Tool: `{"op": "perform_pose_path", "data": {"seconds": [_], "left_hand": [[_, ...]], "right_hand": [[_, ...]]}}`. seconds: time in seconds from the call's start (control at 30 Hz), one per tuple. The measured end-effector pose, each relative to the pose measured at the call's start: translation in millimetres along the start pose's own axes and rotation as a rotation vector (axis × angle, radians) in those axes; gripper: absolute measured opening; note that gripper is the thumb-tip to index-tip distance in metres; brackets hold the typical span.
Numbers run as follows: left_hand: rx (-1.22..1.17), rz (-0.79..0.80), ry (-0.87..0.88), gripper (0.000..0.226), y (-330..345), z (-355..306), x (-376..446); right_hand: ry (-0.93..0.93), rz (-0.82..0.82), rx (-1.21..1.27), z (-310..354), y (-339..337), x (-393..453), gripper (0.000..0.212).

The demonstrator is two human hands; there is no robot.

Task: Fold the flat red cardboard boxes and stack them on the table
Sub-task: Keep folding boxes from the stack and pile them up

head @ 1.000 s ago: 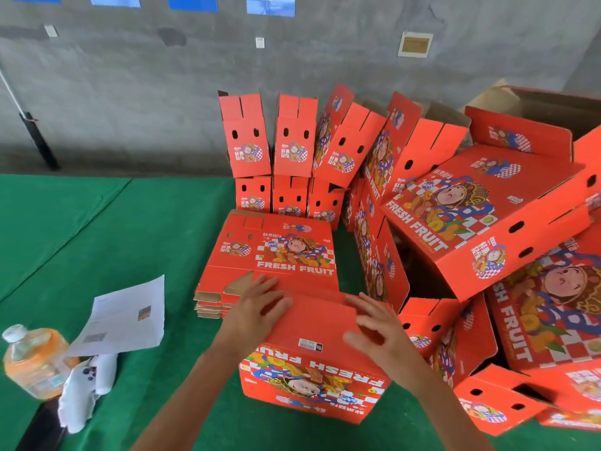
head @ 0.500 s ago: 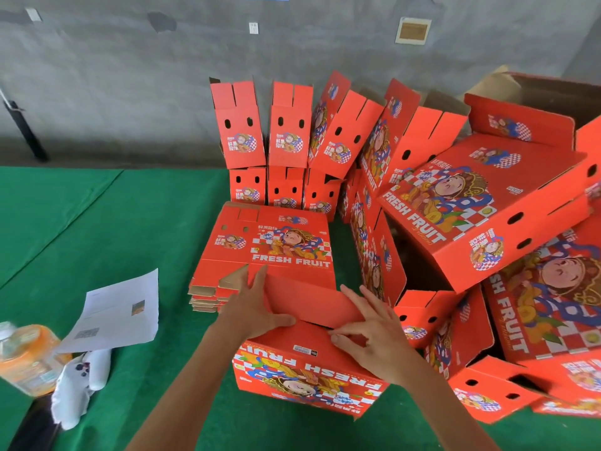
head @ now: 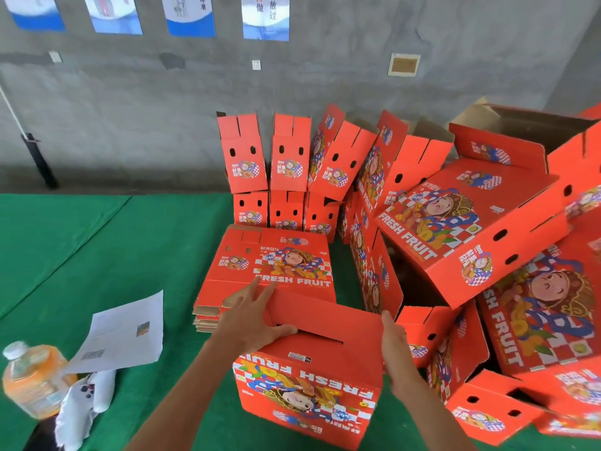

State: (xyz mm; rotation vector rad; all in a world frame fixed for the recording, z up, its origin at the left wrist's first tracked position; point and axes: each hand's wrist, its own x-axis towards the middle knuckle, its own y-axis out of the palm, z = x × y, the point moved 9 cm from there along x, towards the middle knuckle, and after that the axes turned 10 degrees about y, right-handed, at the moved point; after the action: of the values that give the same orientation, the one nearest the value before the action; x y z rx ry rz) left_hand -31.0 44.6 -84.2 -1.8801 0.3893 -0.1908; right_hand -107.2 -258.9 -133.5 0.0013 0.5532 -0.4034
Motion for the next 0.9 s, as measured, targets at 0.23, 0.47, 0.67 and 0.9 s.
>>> {"op": "perform_pose_path", "data": {"seconds": [0.23, 0.47, 0.67, 0.9], "left_hand": [[-0.166, 0.085, 0.009, 0.111, -3.4, 1.8, -5.9], [-0.138, -0.076, -0.127, 0.088, -0.1, -3.7, -5.2], [-0.182, -0.094, -0.260, 0.095, -11.4, 10.0, -3.1], [-0.146, -0.475, -0.297, 0.089, -135.0, 8.7, -17.5]], "right_hand": [[0.581, 0.274, -0.103, -84.0, 0.4, -5.1, 0.120], [0.685, 0.247, -0.372, -117.8, -20.4, -13.3, 0.118], [0.710, 0.323, -0.320, -109.4, -17.8, -34.0, 0.111], [0.400, 0.424, -0.108, -23.2, 29.1, -25.9, 0.117]]}}
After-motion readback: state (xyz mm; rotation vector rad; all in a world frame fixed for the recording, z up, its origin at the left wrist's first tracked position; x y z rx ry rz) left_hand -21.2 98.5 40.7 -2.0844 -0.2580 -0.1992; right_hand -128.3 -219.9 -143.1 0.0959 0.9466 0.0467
